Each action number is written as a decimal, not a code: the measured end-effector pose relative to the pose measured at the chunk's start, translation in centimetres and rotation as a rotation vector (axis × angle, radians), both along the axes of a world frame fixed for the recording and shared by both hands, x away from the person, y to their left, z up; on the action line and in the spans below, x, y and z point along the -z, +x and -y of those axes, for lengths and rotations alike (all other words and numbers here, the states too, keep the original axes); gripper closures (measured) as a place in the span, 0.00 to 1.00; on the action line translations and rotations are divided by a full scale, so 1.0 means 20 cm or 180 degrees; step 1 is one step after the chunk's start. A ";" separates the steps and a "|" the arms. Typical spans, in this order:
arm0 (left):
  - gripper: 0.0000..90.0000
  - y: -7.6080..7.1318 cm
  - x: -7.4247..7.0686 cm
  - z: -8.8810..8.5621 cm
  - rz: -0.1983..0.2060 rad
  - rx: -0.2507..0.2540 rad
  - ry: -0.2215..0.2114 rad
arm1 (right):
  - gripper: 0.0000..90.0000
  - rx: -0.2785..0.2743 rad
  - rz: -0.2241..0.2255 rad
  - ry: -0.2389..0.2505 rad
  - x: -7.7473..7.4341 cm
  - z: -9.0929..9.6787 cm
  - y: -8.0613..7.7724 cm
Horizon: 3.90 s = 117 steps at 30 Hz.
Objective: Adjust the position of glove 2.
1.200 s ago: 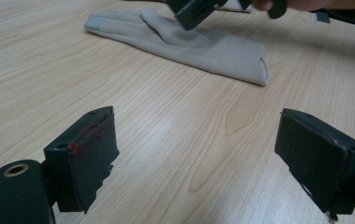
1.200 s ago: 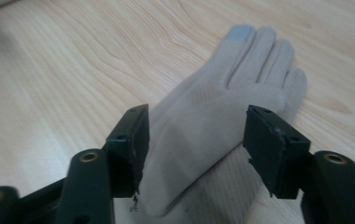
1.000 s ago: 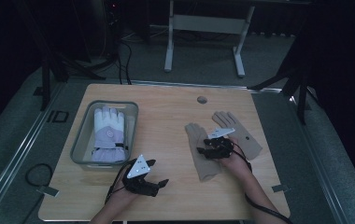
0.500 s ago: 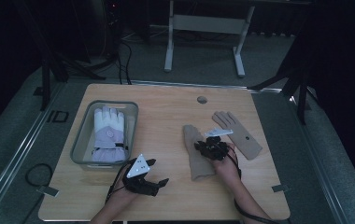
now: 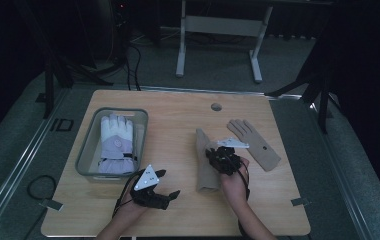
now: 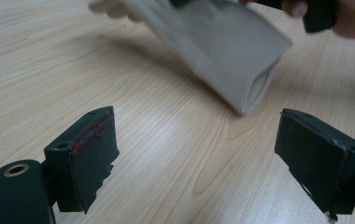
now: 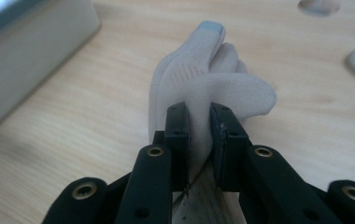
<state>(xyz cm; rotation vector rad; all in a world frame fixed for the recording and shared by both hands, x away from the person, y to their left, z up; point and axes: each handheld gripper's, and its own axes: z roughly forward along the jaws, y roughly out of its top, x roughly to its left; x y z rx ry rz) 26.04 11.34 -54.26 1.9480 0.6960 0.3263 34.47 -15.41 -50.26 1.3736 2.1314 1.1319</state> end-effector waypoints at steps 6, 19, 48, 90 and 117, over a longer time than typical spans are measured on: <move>0.15 0.00 0.01 0.01 -0.0021 0.0033 0.0011 | 0.85 -0.0007 -0.0225 -0.0058 0.14 -0.02 0.00; 0.15 -0.01 0.02 0.02 -0.0029 0.0062 0.0028 | 0.57 -0.0468 -0.0199 -0.0397 0.25 -0.02 0.00; 0.15 -0.01 0.03 0.01 -0.0032 0.0057 0.0011 | 0.55 -0.0694 -0.0023 -0.0456 0.26 -0.04 0.08; 0.15 0.00 0.04 0.01 -0.0079 0.0090 0.0019 | 0.61 0.0000 -0.0092 -0.0425 0.15 0.89 0.46; 0.15 0.00 0.03 0.00 -0.0047 0.0059 -0.0007 | 0.91 0.0512 -0.0246 -0.0296 0.19 0.77 0.42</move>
